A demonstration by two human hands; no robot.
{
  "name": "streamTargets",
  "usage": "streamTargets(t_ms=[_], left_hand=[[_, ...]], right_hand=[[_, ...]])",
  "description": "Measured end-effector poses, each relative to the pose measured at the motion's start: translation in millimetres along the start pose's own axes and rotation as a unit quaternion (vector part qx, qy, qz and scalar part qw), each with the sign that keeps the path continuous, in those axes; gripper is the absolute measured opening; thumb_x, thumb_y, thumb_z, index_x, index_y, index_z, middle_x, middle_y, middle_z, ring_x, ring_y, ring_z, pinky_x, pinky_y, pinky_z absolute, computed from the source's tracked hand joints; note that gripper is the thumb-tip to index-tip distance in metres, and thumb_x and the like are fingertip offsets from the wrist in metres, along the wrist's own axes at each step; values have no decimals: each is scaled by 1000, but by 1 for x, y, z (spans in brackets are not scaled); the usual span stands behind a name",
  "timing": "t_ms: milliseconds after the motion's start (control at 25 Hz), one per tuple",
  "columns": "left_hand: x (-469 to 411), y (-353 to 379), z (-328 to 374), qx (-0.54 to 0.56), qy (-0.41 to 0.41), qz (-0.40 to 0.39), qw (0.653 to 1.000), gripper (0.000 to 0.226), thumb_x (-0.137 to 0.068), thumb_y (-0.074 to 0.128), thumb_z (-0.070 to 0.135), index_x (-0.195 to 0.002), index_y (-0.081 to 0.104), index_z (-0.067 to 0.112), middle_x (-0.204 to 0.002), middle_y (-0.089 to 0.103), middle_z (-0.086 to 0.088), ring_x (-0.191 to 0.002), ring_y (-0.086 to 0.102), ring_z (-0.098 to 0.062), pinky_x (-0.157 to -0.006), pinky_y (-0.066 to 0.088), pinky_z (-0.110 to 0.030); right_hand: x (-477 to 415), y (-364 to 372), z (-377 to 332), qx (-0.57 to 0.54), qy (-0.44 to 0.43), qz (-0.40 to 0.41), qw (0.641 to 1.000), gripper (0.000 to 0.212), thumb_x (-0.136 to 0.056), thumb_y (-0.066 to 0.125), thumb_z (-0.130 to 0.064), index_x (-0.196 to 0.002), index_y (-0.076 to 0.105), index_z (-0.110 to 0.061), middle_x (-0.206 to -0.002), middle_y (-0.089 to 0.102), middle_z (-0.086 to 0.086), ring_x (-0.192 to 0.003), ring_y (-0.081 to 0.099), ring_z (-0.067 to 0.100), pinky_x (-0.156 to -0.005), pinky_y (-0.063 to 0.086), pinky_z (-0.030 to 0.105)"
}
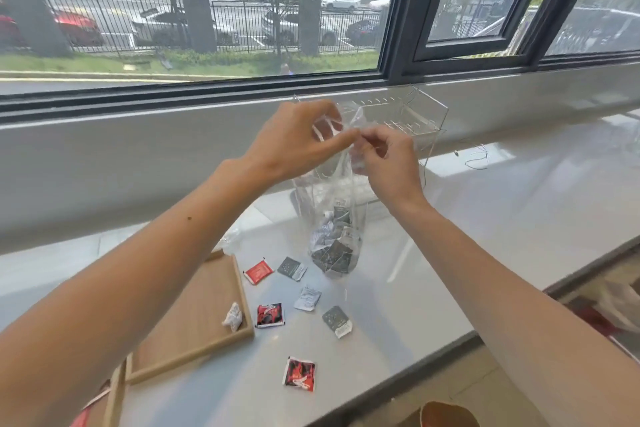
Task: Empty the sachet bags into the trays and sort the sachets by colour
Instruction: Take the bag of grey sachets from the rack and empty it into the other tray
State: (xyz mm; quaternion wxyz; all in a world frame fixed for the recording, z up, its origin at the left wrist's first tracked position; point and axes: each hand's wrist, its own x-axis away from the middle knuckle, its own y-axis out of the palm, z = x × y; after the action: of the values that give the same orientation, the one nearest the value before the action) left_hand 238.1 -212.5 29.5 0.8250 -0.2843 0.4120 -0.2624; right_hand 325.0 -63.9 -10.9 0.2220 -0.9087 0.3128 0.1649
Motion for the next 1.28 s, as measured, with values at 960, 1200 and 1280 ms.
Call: streamTargets(t_ms=[960, 1200, 1280], left_hand=[[120, -112, -54, 15, -190, 72, 979, 32, -103, 47, 30, -93, 70, 11, -68, 67, -4, -52, 60, -9, -63, 54, -22], [103, -106, -56, 32, -232, 111, 966, 27, -103, 47, 20, -96, 69, 6, -68, 65, -6, -51, 59, -12, -53, 42, -13], [96, -101, -56, 38, -241, 119, 963, 26, -103, 47, 19, -96, 68, 5, -68, 65, -7, -52, 59, -12, -53, 41, -12]], right_hand=[[97, 202, 50, -141, 288, -249, 914, 21, -101, 54, -21, -107, 65, -4, -98, 70, 11, -94, 70, 27, -83, 60, 37], [94, 230, 123, -136, 460, -294, 827, 33, -99, 54, -34, -116, 62, -6, -98, 68, 12, -76, 62, 24, -60, 52, 32], [93, 233, 139, -194, 524, -306, 771, 36, -97, 58, -36, -116, 68, -7, -98, 67, 11, -79, 65, 23, -68, 60, 32]])
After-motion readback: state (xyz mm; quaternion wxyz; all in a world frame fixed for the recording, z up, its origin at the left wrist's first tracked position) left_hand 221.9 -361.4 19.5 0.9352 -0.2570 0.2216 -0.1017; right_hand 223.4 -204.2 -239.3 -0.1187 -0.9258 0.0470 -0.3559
